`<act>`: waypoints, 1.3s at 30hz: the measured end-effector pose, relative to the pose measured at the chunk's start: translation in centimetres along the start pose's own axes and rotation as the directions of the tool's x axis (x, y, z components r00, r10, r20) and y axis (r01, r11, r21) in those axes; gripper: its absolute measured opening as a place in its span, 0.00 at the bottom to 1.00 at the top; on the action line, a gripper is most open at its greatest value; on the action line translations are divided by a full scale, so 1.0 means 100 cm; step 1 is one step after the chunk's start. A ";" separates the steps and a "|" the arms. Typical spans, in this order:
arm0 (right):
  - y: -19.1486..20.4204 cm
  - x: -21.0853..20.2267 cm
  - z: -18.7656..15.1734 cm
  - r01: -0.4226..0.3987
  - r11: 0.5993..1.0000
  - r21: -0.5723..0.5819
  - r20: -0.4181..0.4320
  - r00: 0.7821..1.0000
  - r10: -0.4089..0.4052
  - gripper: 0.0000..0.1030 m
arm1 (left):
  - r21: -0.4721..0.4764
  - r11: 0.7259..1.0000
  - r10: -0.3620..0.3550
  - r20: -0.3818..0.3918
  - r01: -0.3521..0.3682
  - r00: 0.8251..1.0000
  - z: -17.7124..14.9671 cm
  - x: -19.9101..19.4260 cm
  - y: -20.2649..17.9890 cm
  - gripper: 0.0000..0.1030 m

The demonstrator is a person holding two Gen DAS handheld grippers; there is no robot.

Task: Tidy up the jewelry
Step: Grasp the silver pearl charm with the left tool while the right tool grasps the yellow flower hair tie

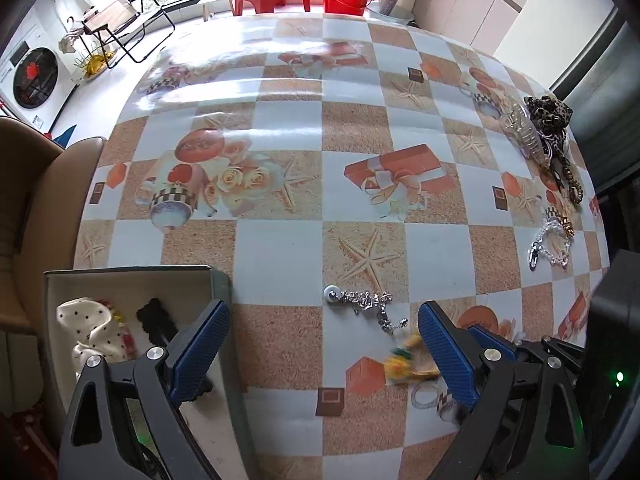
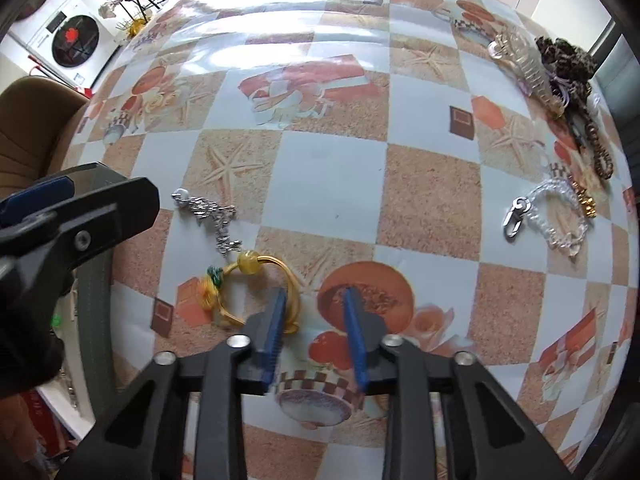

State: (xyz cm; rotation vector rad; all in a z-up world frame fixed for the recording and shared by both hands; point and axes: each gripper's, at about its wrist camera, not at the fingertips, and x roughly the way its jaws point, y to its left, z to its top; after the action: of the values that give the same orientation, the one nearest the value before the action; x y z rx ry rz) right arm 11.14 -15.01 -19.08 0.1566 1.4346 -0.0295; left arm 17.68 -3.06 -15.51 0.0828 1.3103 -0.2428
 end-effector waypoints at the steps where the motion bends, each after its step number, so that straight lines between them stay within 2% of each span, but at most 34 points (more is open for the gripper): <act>1: -0.002 0.000 0.000 0.009 1.000 0.003 0.002 1.000 -0.009 0.06 | -0.001 1.000 -0.002 -0.002 0.002 1.000 0.000 0.002 -0.001 0.95; 4: -0.014 -0.001 -0.001 0.005 0.999 0.040 -0.003 1.000 -0.005 0.04 | 0.012 1.000 -0.007 -0.006 0.008 1.000 0.001 0.007 -0.006 0.95; 7: -0.022 -0.002 -0.004 0.008 0.998 0.064 -0.004 1.000 -0.008 0.04 | 0.045 0.999 -0.012 -0.019 0.013 1.000 0.001 0.014 -0.016 0.85; 13: -0.030 -0.003 -0.006 -0.005 0.996 0.087 0.002 1.000 0.005 0.04 | 0.082 0.997 -0.006 -0.064 0.011 0.998 0.001 0.040 -0.029 0.84; 16: -0.035 -0.003 -0.008 -0.016 0.995 0.095 0.006 1.000 0.016 0.04 | 0.081 0.997 0.005 -0.100 0.003 0.995 0.000 0.054 -0.028 0.71; 19: -0.040 -0.004 -0.011 -0.023 0.995 0.102 0.007 1.000 0.023 0.04 | 0.105 0.994 0.024 -0.089 -0.015 0.996 0.000 0.056 -0.032 0.69; 20: -0.044 -0.007 -0.014 -0.025 0.994 0.102 0.008 1.000 0.024 0.04 | 0.111 0.994 0.028 -0.080 -0.019 0.996 -0.001 0.055 -0.034 0.66; 22: -0.047 -0.006 -0.014 -0.025 0.994 0.102 0.008 1.000 0.024 0.04 | 0.118 0.993 0.024 -0.065 -0.017 0.998 -0.002 0.053 -0.036 0.48; 23: -0.047 -0.006 -0.014 -0.025 0.994 0.104 0.008 1.000 0.024 0.04 | 0.123 0.992 0.023 -0.063 -0.015 0.998 -0.002 0.052 -0.036 0.33; 25: -0.048 -0.007 -0.013 -0.023 0.994 0.103 0.008 1.000 0.022 0.04 | 0.127 0.992 0.014 -0.062 -0.006 0.998 -0.001 0.050 -0.037 0.13; 29: -0.046 -0.008 -0.013 -0.023 0.994 0.106 0.006 1.000 0.022 0.03 | 0.098 0.995 -0.013 -0.067 0.020 0.998 -0.001 0.047 -0.032 0.13; 39: -0.055 -0.026 -0.010 -0.107 0.983 0.148 0.026 0.994 0.104 0.02 | 0.064 0.997 -0.042 -0.036 0.044 0.998 -0.023 0.015 -0.020 0.13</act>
State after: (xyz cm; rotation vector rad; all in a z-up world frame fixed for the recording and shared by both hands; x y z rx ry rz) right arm 9.14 -20.56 -17.15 0.3549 1.4040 -0.0509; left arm 15.41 -4.78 -17.35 0.1142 1.3396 -0.3221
